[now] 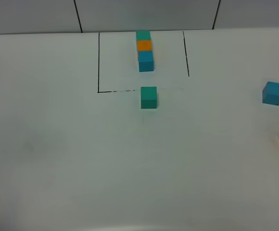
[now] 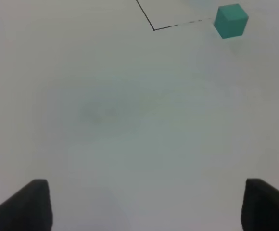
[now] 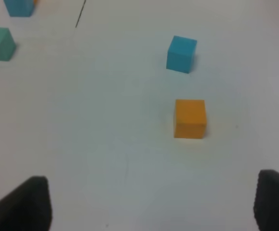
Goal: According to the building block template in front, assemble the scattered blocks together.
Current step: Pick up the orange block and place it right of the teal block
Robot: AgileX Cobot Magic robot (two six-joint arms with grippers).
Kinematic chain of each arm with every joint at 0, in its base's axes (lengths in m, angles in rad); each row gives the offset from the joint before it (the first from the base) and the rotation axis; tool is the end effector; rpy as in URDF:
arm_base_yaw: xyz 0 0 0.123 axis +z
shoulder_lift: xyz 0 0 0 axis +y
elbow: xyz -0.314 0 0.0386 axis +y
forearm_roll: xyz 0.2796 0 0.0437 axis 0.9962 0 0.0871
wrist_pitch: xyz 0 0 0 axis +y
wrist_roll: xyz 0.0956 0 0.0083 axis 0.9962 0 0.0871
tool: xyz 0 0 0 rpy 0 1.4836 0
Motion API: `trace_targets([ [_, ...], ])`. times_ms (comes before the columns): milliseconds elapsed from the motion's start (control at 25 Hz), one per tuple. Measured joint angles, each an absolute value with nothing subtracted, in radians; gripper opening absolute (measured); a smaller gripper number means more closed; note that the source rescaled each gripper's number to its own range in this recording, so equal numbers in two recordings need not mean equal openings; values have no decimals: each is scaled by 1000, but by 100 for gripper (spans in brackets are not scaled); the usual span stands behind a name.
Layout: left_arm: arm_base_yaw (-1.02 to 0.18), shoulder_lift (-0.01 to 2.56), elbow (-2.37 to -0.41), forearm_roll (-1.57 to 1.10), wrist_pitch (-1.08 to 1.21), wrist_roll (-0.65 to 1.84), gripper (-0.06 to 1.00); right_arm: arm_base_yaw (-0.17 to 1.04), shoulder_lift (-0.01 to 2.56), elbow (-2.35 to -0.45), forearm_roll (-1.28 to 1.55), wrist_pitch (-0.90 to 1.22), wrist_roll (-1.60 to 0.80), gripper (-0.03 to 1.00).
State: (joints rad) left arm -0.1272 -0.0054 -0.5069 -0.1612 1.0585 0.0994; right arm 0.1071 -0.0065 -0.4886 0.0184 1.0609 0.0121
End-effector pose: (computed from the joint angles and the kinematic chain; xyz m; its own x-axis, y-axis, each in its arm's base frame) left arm -0.0082 -0.0125 0.2934 -0.4294 0.0747 -0.9000 0.2589 0.9649 -0.0434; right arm -0.0040 0.0011 0.2866 -0.4603 -0.0283 -0.8873 -0.1114 0.9934 0.0261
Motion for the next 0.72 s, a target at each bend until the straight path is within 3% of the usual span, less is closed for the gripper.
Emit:
trace_targets([
  [240, -30, -5, -507, -161, 1058, 99, 79, 107, -7, -489, 16, 1061, 13, 72],
  [720, -22, -5, -506, -161, 1058, 97, 79, 107, -7, -489, 16, 1061, 13, 72],
])
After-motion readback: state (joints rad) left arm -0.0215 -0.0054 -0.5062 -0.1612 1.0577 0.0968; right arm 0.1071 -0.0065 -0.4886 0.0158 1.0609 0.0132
